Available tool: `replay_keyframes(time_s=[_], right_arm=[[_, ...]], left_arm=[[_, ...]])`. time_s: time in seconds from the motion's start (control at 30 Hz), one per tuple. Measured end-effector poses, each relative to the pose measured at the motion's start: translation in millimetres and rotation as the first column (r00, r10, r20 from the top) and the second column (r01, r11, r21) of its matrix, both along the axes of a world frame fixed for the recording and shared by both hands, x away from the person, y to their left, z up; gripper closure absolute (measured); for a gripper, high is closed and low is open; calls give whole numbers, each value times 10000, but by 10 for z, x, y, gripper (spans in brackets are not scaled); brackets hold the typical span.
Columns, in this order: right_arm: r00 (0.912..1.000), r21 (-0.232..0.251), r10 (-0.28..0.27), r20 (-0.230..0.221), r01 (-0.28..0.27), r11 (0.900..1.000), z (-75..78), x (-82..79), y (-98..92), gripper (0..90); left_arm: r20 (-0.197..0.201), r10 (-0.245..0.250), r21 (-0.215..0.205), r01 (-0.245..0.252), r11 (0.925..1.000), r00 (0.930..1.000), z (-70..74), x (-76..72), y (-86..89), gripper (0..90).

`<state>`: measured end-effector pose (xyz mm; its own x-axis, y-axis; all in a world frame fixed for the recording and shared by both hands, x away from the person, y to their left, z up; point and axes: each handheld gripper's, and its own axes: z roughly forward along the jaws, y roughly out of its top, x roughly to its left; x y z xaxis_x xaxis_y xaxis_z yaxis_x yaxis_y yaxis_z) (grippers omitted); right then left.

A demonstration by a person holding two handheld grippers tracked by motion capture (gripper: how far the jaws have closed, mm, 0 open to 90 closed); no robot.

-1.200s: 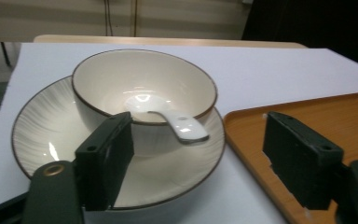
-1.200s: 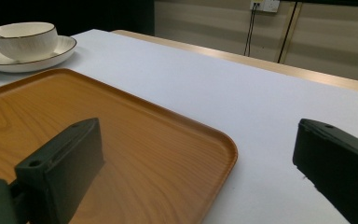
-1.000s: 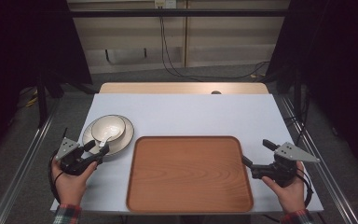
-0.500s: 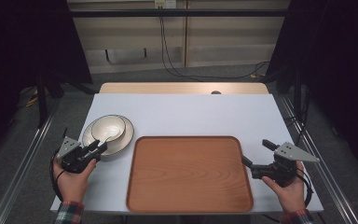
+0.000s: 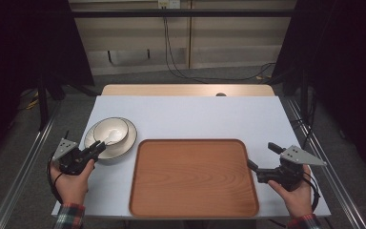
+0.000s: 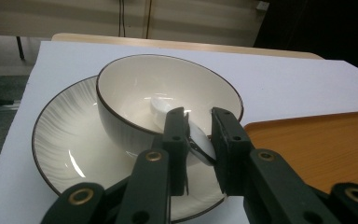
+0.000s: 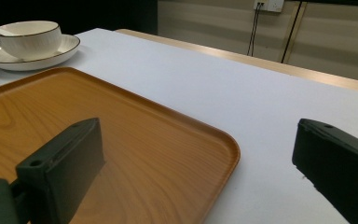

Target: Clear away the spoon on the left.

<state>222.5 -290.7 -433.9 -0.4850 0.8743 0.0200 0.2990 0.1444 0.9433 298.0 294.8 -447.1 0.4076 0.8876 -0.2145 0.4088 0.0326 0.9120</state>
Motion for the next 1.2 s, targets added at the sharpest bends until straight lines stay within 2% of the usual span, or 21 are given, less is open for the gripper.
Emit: replay_keyframes(time_s=[0.17,0.33,0.47,1.03,1.2], right_arm=[[10000,53,-36,38,36,10000,-1,-1,2,17],[10000,64,5,-43,-5,10000,-5,1,-5,18],[10000,87,84,-19,-84,9999,-2,-3,-11,18],[9999,105,149,-17,-149,9998,-4,-1,-11,19],[9998,141,183,-11,-183,9997,-4,-2,-10,19]], left_arm=[[109,46,-132,-45,9999,9999,31,39,19,786],[119,103,-322,-99,9994,9999,50,84,-10,844],[127,42,-444,-36,9990,9999,75,117,-3,846],[433,428,-941,-386,9948,9981,196,300,-18,847],[494,454,-1270,-388,9911,9977,228,371,-18,848]])
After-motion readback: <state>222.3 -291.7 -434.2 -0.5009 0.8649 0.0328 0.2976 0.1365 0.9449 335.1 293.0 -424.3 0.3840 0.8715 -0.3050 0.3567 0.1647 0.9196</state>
